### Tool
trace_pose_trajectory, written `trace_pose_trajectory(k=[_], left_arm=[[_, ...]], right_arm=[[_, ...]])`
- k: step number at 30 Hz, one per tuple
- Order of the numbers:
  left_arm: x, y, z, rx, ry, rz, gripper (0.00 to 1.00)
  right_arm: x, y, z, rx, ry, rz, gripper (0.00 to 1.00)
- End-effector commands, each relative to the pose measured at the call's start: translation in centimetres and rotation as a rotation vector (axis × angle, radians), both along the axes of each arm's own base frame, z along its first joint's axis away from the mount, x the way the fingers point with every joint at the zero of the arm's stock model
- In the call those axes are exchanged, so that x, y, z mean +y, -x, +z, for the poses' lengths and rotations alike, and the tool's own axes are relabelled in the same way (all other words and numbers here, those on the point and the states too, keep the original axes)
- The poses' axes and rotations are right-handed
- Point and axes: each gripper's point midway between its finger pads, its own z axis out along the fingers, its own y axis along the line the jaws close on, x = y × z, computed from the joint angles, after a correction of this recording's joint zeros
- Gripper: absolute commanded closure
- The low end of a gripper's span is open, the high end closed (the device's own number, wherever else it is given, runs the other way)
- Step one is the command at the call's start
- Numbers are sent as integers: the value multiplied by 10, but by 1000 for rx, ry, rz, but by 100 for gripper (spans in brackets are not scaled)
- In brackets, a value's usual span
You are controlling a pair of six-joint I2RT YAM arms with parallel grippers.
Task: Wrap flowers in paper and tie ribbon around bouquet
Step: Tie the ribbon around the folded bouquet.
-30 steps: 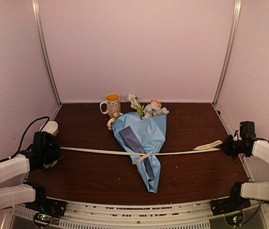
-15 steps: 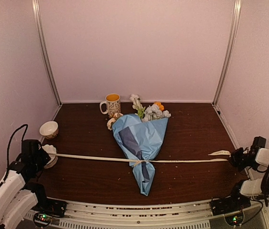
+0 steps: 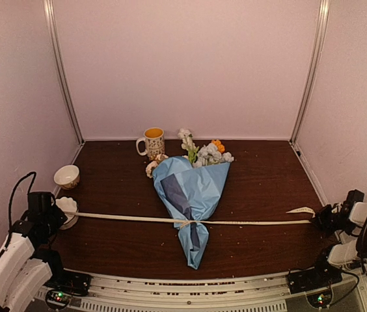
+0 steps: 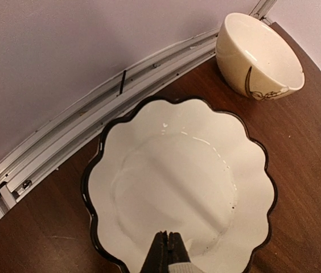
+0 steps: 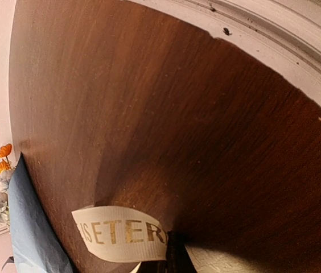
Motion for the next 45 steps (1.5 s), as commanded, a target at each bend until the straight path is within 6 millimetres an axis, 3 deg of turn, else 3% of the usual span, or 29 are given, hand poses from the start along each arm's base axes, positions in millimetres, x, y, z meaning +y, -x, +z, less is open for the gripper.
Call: trace_pose_trajectory(k=[1,4,9,12,14,18,20,22,24,28,32,35,40,42,45], left_arm=[[34,5,17,-32,-108,167,100],[36,8,17,-27,-116,180,100],[37,9,20,-39,-118,190,100],[32,3,29,-70,-115,145,100],[16,-14,40,-141,-79,38,100],[-22,-40,61,-293,41,-142,100],[-35,-44,72,-306,29,-194,100],[-49,-50,104,-364,11,-246,100],[-61,-55,120,-399,-1,-287,100],[-71,-71,130,-378,-10,-316,100],[-86,-95,143,-392,1,-376,100],[-94,-116,151,-363,-36,-416,100],[-119,-144,179,-357,-96,-541,100],[-120,-151,177,-317,-144,-559,100],[-121,-151,160,-209,-176,-594,100]], right_arm=[[-53,-12,23,-30,253,-59,100],[-64,-6,26,20,307,-85,100],[-65,-6,31,7,328,-79,100],[-58,-8,38,-16,323,-55,100],[-44,-12,53,-42,346,-5,100],[14,-34,99,-162,446,157,100],[64,-46,126,-273,426,293,100],[104,-54,158,-383,407,400,100],[146,-58,191,-478,414,528,100],[229,-46,269,-708,454,768,100],[280,-19,330,-906,464,952,100],[311,4,358,-1053,472,1097,100],[323,23,381,-1184,570,1194,100],[323,27,379,-1205,647,1228,100],[315,22,357,-1092,717,1251,100]])
